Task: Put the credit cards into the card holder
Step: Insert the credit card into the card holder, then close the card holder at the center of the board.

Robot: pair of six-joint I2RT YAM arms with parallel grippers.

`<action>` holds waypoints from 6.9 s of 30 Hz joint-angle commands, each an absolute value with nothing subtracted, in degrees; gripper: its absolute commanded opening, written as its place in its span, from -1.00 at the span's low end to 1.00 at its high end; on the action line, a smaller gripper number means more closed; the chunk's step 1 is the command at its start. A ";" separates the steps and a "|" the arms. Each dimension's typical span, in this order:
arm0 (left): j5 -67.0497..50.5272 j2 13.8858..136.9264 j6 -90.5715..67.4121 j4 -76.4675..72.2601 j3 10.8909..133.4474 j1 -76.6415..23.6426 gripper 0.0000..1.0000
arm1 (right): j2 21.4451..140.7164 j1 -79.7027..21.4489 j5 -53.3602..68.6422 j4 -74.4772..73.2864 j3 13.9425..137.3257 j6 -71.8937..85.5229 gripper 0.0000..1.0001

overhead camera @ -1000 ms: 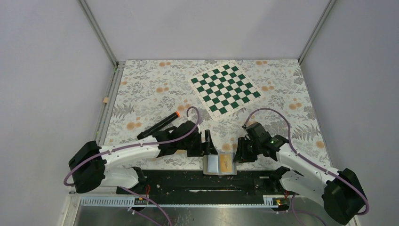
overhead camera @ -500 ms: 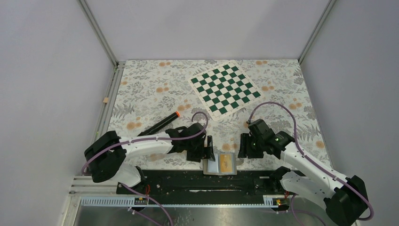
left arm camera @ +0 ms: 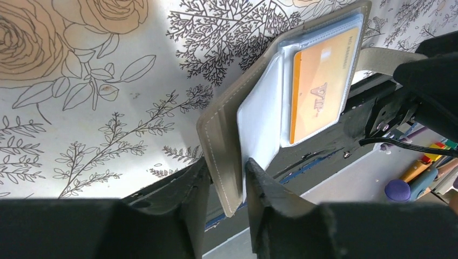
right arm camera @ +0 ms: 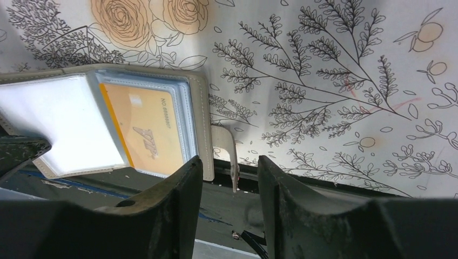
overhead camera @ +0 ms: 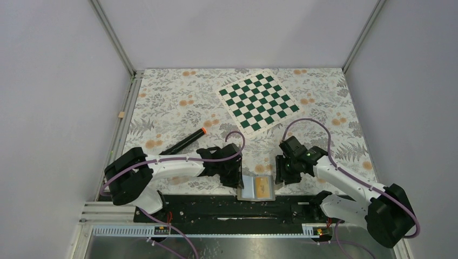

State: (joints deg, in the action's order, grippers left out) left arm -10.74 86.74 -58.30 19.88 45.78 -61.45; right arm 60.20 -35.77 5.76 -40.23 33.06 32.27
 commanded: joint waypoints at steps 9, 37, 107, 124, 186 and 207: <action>-7.88 85.15 -56.53 23.46 48.48 -61.61 -0.76 | 66.83 -36.55 8.45 -37.66 35.67 30.89 -0.28; -4.26 82.87 -53.16 37.29 59.79 -61.08 -0.85 | 72.71 -40.20 19.45 -27.00 34.25 33.34 -1.00; -8.21 104.68 -59.56 21.36 55.64 -63.90 -0.81 | 75.14 -40.43 30.98 -16.86 32.97 37.70 -0.81; -8.98 89.99 -57.60 14.58 53.83 -64.02 -0.34 | 57.67 -39.19 25.51 -16.10 27.67 44.54 0.12; -8.74 98.75 -56.56 17.18 63.18 -67.57 -0.45 | 81.02 -33.05 30.35 -3.87 26.76 43.33 -1.00; -3.56 97.35 -56.24 20.34 62.19 -67.77 -1.00 | 81.36 -33.03 30.64 -3.14 26.31 43.24 -1.00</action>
State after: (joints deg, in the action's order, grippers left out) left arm -5.89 98.76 -56.55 20.67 61.47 -67.81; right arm 80.36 -33.19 32.91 -3.20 27.46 44.01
